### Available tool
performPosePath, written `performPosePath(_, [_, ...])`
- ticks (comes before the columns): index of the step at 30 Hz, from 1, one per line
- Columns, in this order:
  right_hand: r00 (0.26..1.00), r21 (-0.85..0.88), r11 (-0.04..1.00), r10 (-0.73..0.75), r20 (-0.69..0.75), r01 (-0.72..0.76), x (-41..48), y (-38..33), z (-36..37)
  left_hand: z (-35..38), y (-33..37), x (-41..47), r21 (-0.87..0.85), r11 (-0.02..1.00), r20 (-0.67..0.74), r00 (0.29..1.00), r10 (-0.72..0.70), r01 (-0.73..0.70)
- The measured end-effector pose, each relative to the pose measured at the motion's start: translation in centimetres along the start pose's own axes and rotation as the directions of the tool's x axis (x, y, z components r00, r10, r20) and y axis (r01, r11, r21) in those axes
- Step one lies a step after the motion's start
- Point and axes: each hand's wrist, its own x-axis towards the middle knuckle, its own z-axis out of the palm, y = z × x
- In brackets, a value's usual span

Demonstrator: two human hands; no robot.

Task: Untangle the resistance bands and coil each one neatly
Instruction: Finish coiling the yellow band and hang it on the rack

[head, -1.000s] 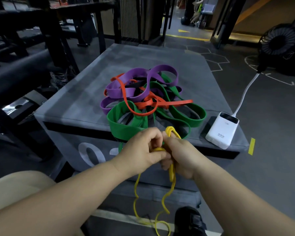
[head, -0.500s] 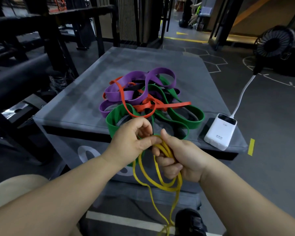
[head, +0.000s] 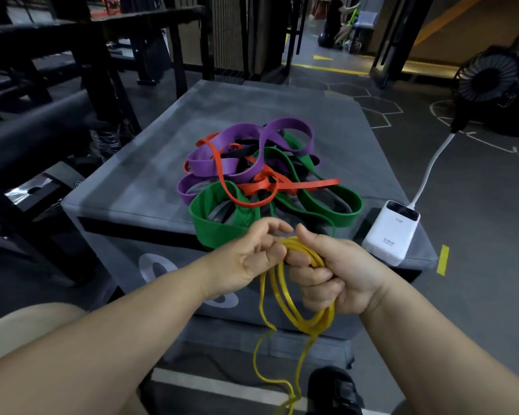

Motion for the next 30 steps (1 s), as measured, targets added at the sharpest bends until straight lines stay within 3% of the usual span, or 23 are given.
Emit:
performPosePath(4, [0.999, 0.019, 0.999, 0.051, 0.011, -0.051, 0.0, -0.1, -0.2, 0.4, 0.4, 0.0, -0.02, 0.999, -0.042, 0.999, 0.028, -0.029])
performPosePath(9, [0.985, -0.091, 0.996, 0.0, -0.17, -0.016, -0.1, -0.1, 0.0, 1.0, 0.9, 0.0, -0.155, 0.984, -0.166, 0.984, 0.066, -0.092])
performPosePath(14, [0.989, -0.266, 0.952, -0.15, 0.017, 0.149, -0.3, 0.5, -0.4, 1.3, 1.2, 0.1, -0.323, 0.936, -0.255, 0.965, 0.055, -0.139])
performPosePath(22, [0.952, 0.071, 0.977, -0.212, 0.222, 0.201, -0.5, 0.1, -0.5, 1.4, 1.3, 0.2, -0.427, 0.904, -0.305, 0.946, -0.111, -0.031])
performPosePath(26, [0.926, 0.216, 0.951, -0.274, 0.261, 0.221, -0.5, -0.5, -0.5, 1.6, 0.7, 0.2, -0.462, 0.883, -0.167, 0.969, -0.182, 0.086])
performPosePath(30, [0.899, 0.309, 0.896, -0.39, 0.2, 0.32, -0.9, -1.3, -0.5, 2.8, -0.4, -0.1, -0.38, 0.891, -0.017, 0.962, -0.274, 0.247])
